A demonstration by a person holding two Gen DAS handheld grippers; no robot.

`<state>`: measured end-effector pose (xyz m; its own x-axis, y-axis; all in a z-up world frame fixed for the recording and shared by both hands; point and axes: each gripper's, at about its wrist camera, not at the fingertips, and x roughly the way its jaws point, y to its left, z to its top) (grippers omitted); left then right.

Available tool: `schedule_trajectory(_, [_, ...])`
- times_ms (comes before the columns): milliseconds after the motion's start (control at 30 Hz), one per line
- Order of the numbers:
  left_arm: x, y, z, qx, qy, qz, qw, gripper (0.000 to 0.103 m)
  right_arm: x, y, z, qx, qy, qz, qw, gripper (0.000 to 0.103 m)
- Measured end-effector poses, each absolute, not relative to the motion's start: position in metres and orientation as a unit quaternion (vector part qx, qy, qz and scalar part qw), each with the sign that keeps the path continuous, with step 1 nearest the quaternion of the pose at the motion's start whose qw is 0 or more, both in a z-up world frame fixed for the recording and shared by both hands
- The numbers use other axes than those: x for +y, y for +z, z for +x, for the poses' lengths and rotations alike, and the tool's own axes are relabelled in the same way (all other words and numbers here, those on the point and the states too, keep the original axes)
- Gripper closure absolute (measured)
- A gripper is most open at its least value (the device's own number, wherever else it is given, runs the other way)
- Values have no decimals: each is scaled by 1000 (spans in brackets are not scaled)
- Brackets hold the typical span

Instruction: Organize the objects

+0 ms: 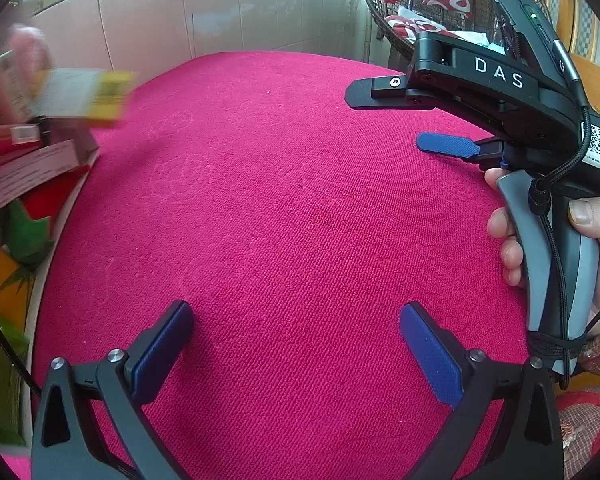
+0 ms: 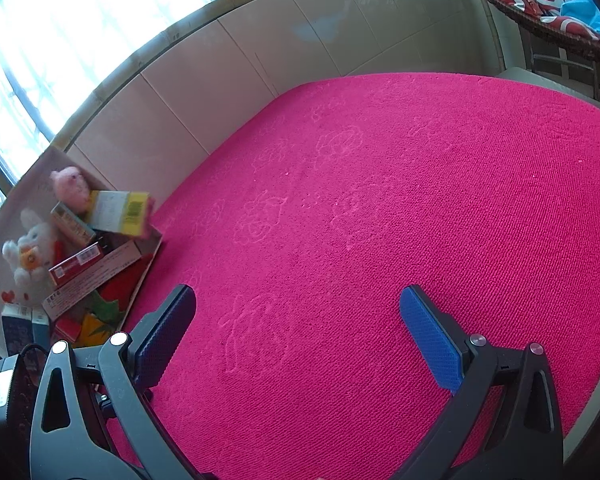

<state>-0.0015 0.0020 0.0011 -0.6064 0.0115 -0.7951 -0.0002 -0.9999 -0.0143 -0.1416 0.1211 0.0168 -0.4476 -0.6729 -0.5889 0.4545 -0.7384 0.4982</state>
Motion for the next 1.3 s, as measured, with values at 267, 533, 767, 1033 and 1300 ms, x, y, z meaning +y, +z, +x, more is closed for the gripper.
schedule_trajectory(267, [1, 5, 0, -6, 896, -443, 3, 0, 123, 16, -143, -136, -839, 405, 337, 0])
schedule_trajectory(533, [-5, 6, 5, -7, 896, -444, 3, 0, 121, 15, -145, -133, -839, 407, 337, 0])
schedule_trajectory(767, [-9, 9, 7, -7, 896, -443, 3, 0, 122, 12, -147, -131, -839, 407, 338, 0])
schedule_trajectory(1033, [-6, 7, 5, -6, 896, -444, 3, 0, 123, 10, -145, -127, -840, 407, 336, 0])
schedule_trajectory(1300, [-7, 7, 5, -6, 896, -444, 3, 0, 118, 13, -142, -124, -841, 407, 335, 0])
